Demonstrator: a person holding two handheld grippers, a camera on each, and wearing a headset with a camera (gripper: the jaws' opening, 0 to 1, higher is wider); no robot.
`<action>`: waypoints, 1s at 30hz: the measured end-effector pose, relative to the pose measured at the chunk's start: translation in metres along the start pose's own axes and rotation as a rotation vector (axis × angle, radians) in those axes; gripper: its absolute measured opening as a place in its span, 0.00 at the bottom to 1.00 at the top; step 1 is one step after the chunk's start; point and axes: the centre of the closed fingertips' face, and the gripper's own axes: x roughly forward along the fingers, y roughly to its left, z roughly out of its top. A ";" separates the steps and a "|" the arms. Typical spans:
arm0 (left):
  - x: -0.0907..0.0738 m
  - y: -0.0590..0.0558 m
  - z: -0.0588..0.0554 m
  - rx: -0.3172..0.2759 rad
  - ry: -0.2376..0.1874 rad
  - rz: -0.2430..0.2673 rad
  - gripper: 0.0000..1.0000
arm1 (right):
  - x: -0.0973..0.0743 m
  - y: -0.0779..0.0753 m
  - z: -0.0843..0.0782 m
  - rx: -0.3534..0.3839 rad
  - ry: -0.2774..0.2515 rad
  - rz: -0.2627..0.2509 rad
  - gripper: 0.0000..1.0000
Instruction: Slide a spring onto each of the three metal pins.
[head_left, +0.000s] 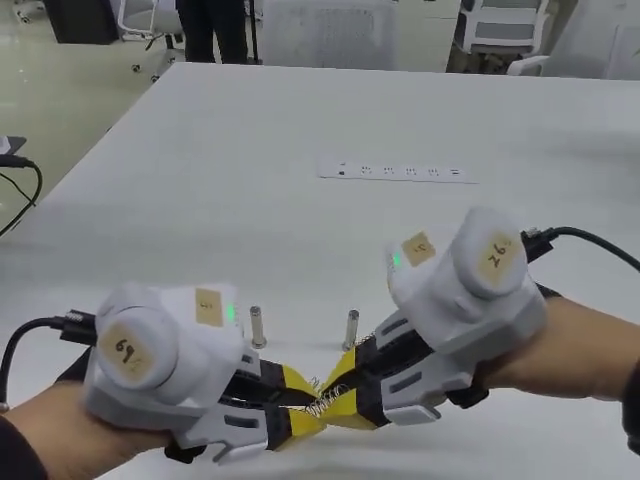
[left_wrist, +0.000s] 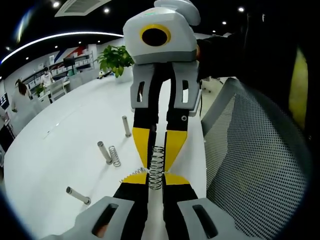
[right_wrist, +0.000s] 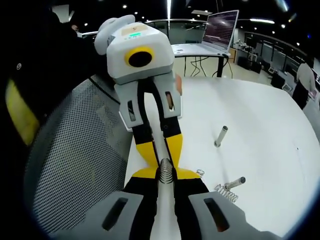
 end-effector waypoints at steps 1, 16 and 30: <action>0.000 0.000 0.000 0.000 -0.001 0.000 0.02 | 0.000 0.000 0.001 -0.006 0.003 0.000 0.09; 0.000 0.006 0.004 -0.022 -0.022 0.023 0.03 | -0.003 -0.004 0.003 -0.066 0.149 -0.008 0.08; -0.005 0.011 0.007 -0.014 -0.051 0.046 0.03 | -0.007 -0.007 0.010 -0.082 0.187 -0.013 0.08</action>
